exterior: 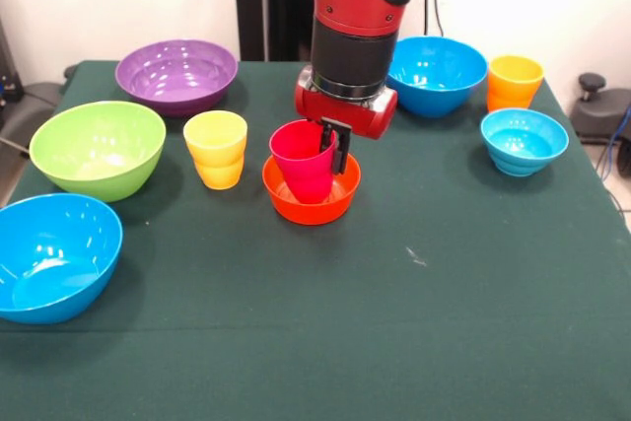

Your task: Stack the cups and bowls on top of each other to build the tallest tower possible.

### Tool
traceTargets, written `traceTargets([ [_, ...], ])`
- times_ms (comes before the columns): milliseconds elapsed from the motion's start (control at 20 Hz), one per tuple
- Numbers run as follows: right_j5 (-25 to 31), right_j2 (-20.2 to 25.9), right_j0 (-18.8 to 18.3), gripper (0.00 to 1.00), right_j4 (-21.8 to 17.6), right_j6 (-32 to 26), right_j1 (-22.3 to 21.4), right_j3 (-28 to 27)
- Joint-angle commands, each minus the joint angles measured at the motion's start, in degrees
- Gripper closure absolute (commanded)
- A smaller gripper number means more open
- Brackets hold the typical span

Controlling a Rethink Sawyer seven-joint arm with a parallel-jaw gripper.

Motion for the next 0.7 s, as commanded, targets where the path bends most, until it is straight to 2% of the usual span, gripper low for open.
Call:
traceTargets([
  [50, 3.7, 5.6, -0.6, 1.0, -3.0, -2.8, 0.3, 0.3],
  [600, 4.4, 5.8, -0.8, 1.0, -3.2, -3.4, 0.1, 0.8],
  [650, 4.5, 5.7, -0.6, 0.0, -3.2, -3.1, 0.1, 0.8],
  [700, 4.7, 5.5, -0.5, 0.0, -3.3, -3.1, 0.1, 0.7],
])
